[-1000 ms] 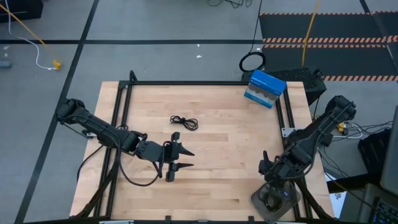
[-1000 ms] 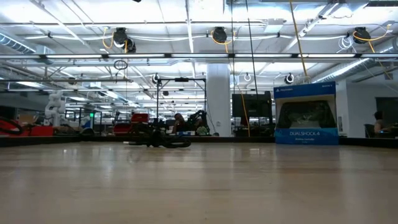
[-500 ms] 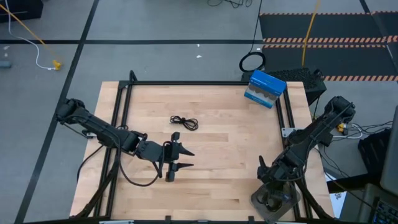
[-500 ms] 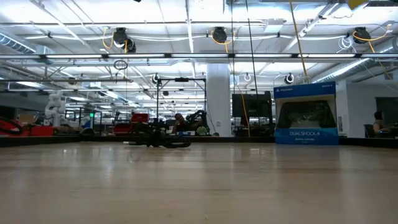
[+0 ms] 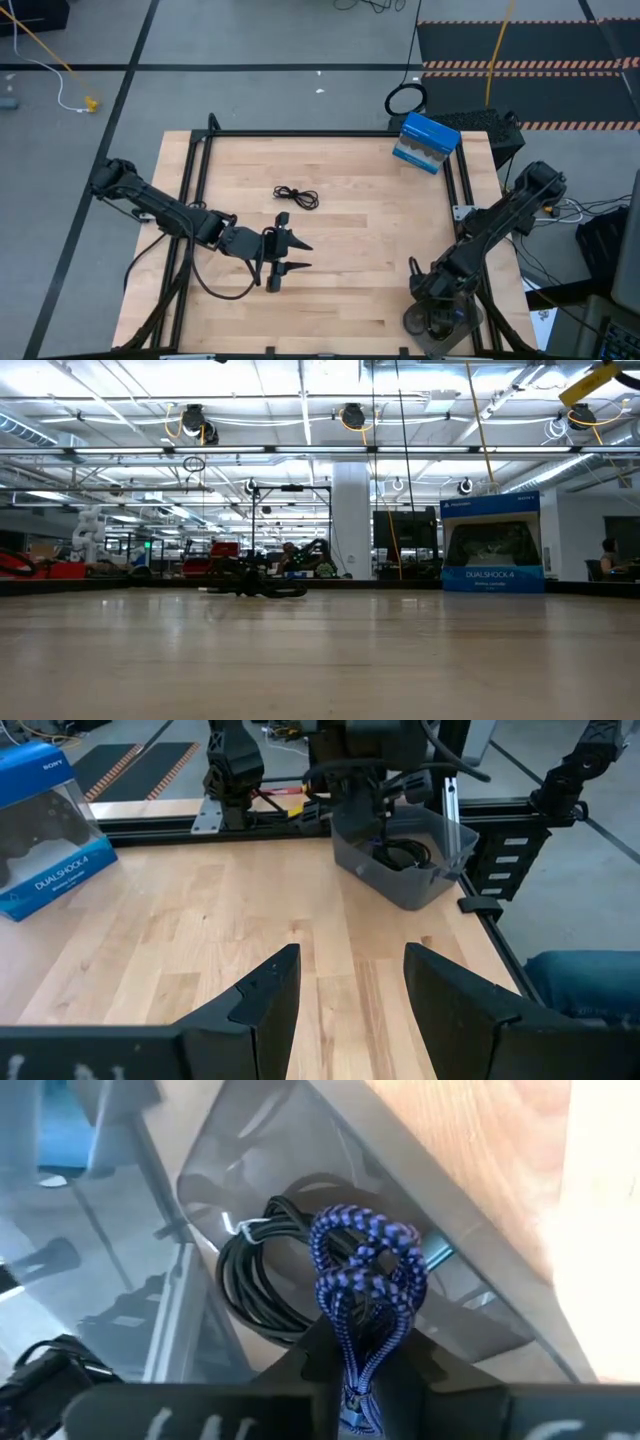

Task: Pick and place USB-C Cables
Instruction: Put the purple charger cable into the black bin

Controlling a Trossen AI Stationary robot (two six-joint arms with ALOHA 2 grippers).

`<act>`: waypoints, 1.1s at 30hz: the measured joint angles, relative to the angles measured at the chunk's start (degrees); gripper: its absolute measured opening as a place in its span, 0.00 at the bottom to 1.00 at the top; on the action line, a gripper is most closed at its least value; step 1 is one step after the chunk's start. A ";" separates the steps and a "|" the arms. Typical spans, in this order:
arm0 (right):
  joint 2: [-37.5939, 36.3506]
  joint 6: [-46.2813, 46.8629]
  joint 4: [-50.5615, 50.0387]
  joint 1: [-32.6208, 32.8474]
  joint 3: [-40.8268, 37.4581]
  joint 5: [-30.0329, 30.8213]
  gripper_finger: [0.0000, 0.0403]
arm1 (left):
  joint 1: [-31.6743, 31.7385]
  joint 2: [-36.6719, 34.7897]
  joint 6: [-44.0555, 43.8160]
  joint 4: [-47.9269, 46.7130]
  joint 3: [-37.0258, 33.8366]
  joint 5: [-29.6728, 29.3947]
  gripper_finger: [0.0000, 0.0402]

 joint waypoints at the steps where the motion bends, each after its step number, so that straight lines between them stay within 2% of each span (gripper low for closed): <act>1: 0.39 -0.27 0.13 0.00 0.00 0.01 0.10 | 0.00 0.00 0.00 -0.03 0.00 0.00 0.45; 14: 1.19 -5.61 3.97 0.00 0.02 0.07 0.21 | 0.00 0.00 -0.04 -0.13 0.00 0.00 0.45; 33: 1.17 -3.98 9.17 0.00 0.02 -0.02 0.21 | 0.00 0.00 -0.06 -0.11 0.00 0.00 0.45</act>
